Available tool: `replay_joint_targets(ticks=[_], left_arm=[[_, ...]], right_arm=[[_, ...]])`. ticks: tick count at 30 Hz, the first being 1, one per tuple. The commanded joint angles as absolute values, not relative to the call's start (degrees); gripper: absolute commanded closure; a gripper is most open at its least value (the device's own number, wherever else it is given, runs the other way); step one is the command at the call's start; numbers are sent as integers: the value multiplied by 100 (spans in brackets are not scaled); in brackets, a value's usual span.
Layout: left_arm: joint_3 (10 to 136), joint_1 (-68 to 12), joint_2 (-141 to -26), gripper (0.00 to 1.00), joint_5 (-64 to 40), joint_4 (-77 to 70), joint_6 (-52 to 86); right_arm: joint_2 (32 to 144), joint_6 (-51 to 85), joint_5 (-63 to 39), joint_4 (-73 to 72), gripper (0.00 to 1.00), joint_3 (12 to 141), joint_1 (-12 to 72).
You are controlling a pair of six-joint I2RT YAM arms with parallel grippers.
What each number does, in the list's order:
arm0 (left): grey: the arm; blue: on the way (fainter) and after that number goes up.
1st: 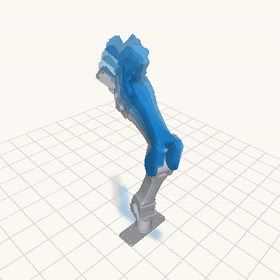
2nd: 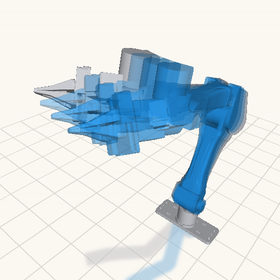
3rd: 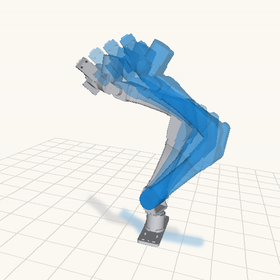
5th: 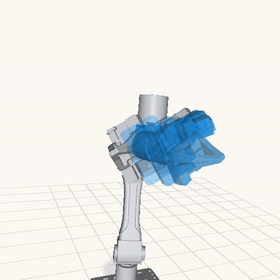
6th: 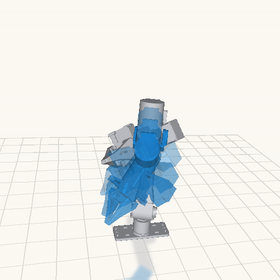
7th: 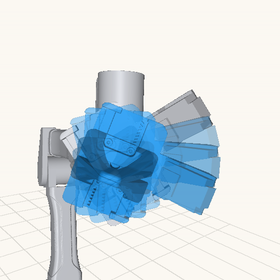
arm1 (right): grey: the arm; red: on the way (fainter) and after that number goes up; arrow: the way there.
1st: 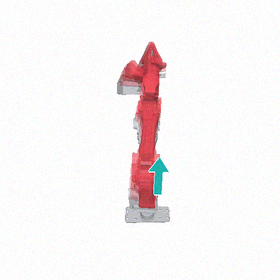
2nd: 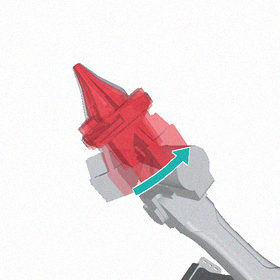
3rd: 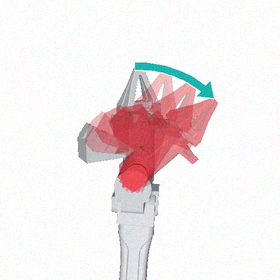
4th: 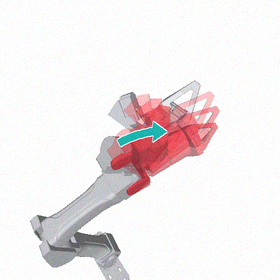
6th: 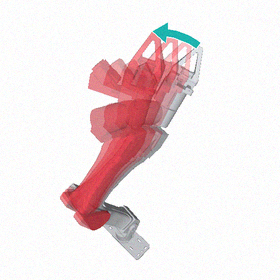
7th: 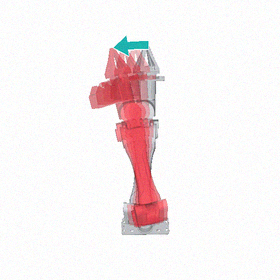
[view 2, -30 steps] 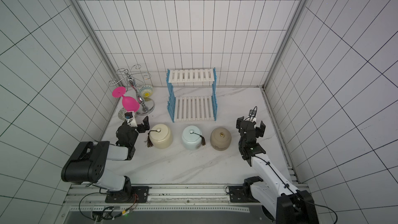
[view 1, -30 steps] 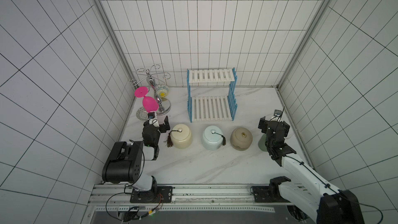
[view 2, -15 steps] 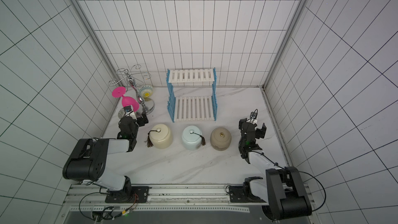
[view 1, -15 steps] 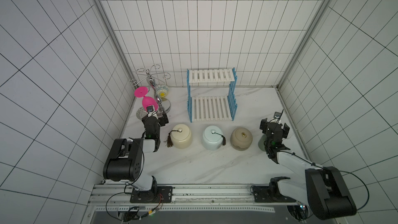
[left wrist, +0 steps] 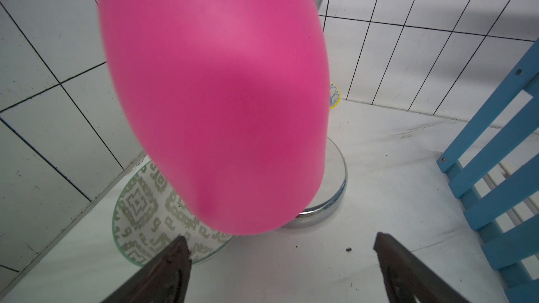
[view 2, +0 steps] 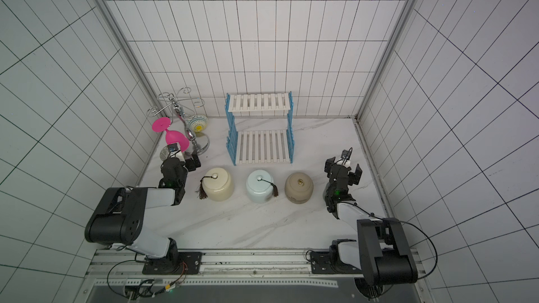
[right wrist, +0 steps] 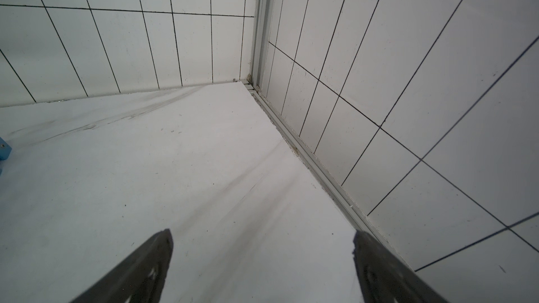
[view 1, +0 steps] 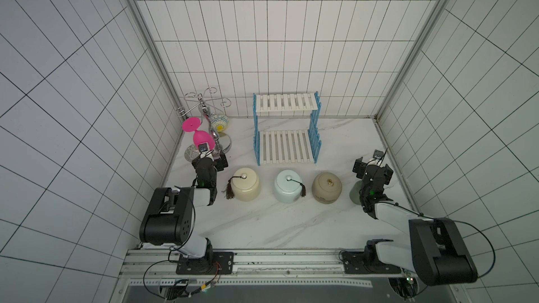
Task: Remove the tea canisters from the shelf
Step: Reset both arms
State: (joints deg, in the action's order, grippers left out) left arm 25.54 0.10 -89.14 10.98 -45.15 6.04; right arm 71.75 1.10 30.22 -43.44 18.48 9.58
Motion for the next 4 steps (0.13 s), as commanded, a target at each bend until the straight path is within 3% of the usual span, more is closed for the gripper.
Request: replay_joint_targets(ticks=[1, 4], left_arm=[[2574, 2, -8974, 1, 1078, -4478, 598], [2553, 0, -8966, 1, 1234, -4500, 658]], right_arm=[[7078, 132, 2941, -4491, 1, 1696, 896], [7042, 108, 2924, -4491, 1, 1684, 896]])
